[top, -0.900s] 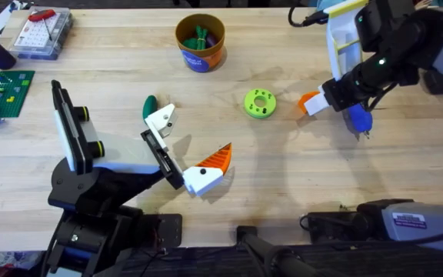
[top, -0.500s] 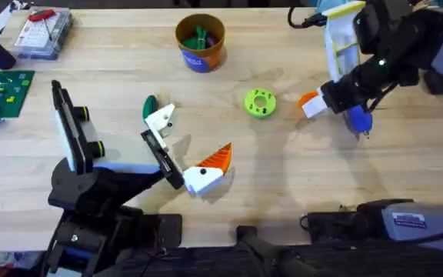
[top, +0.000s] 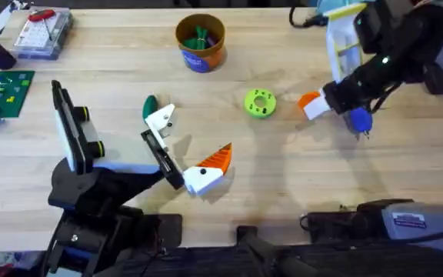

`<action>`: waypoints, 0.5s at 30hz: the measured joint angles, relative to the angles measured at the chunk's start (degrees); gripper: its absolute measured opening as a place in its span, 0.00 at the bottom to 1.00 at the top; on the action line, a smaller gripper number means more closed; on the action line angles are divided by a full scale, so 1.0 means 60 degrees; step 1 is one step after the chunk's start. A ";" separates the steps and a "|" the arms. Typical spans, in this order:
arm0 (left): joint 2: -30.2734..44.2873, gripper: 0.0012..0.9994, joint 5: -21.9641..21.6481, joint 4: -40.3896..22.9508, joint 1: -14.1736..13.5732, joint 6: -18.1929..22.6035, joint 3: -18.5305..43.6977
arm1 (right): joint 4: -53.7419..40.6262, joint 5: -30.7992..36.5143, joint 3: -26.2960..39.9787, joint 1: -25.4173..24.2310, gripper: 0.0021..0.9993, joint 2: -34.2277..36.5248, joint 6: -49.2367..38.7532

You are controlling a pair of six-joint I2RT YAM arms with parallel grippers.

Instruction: Pick up the gripper from the table and insert it into the empty holder that is missing its gripper. Then pick up a screw, insert it into the mounting hole, and use the screwdriver to tighten it. Finally, clean up the table by picking up the vegetable and placing it into the bucket.

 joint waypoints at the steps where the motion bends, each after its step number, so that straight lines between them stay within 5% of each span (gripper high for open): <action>1: -0.0003 0.99 -0.0002 0.0000 0.0003 0.0000 0.0000 | -0.0054 0.0000 0.0150 0.0000 0.59 -0.0003 0.0036; 15: 0.0000 0.99 0.0000 0.0000 0.0003 0.0000 0.0000 | -0.0104 0.0266 0.1017 0.0195 0.59 0.0450 0.0553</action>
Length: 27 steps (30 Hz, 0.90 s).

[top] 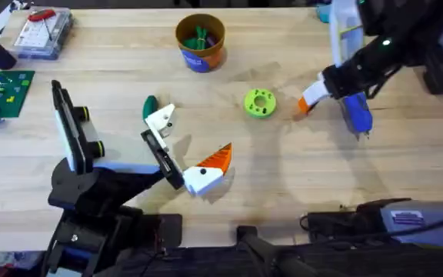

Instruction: Pick up the gripper from the table and insert it into the empty holder that is missing its gripper. Then pick up a screw, insert it into the mounting hole, and use the screwdriver to tighten it. Finally, clean up the table by picking up the vegetable and placing it into the bucket.

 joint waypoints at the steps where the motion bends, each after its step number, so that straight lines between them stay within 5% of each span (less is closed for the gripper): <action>1: -0.0002 0.99 -0.0001 0.0000 -0.0001 0.0000 0.0000 | 0.0015 0.0025 0.0000 0.0089 0.59 0.0143 0.0014; 27: -0.0002 0.99 -0.0002 0.0000 -0.0003 0.0000 0.0000 | 0.0643 0.0747 0.0004 0.0544 0.59 0.1092 0.0203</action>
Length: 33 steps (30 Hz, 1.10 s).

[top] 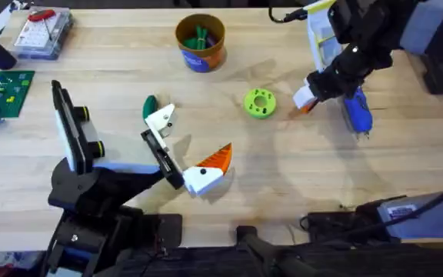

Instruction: Pick up the gripper from the table and insert it into the empty holder that is missing its gripper. Then pick up a screw, insert it into the mounting hole, and use the screwdriver to tighten it. Finally, clean up the table by picking up the vegetable and placing it into the bucket.

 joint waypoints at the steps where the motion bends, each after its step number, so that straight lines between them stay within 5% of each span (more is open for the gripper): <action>1: 0.0001 0.99 0.0003 0.0000 0.0003 0.0000 0.0000 | 0.0027 0.0003 0.0000 0.0000 0.59 0.0000 0.0009; 6: 0.0003 0.99 0.0003 0.0000 0.0003 0.0000 0.0000 | 0.0037 0.0007 0.0000 0.0000 0.54 0.0000 0.0030; 8: 0.0000 0.99 0.0003 0.0000 0.0003 0.0000 0.0000 | 0.0032 0.0029 0.0000 0.0000 0.41 0.0000 0.0049; 11: 0.0001 0.99 0.0003 0.0000 0.0003 0.0000 0.0000 | 0.0009 0.0029 0.0003 0.0000 0.04 0.0000 0.0089; 12: 0.0003 0.99 0.0003 0.0000 0.0003 0.0000 0.0000 | -0.0011 0.0032 0.0016 0.0000 0.02 0.0000 0.0100; 26: 0.0003 0.99 0.0003 0.0000 0.0003 0.0000 0.0000 | -0.0384 0.0028 0.0149 0.0000 0.01 -0.0001 0.0220; 33: 0.0000 0.99 0.0003 0.0000 0.0003 0.0000 0.0000 | -0.1274 -0.0481 0.1473 0.0000 0.01 -0.0304 0.0515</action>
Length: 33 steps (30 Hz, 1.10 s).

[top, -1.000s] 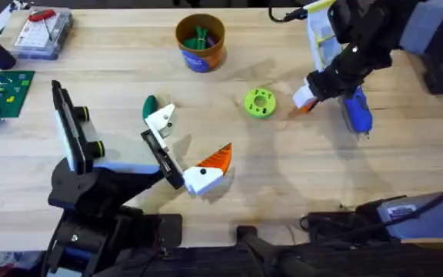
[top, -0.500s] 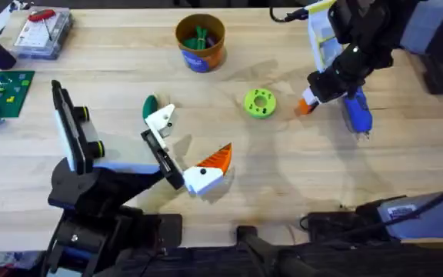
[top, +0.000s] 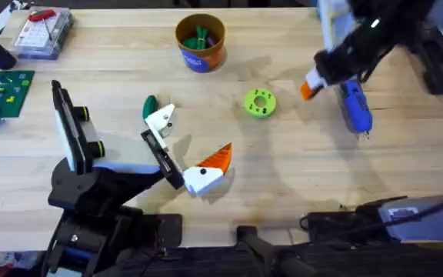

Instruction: Pick up the gripper from the table and insert it into the empty holder that is missing its gripper. Then pick up a screw, insert it into the mounting hole, and use the screwdriver to tighten it. Finally, clean up the table by picking up the vegetable and placing it into the bucket.

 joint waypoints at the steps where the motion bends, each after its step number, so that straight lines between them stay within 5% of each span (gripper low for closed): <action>1: 0.0000 0.99 -0.0001 0.0000 -0.0001 0.0000 0.0000 | -0.0135 -0.0073 0.0272 0.0000 0.01 -0.0109 0.0057; 10: 0.0000 0.99 0.0000 0.0000 0.0000 0.0000 0.0000 | -0.1201 -0.0978 0.2327 0.0000 0.01 -0.0857 0.0390; 21: 0.0000 0.99 0.0294 -0.0018 0.0000 0.0239 0.0004 | -0.1003 -0.2993 0.2417 0.0000 0.01 -0.2086 0.0751; 33: 0.0000 0.99 0.0474 -0.0033 -0.0003 0.0335 0.0004 | 0.1608 -0.6288 -0.0666 -0.0648 0.00 -0.4321 0.1396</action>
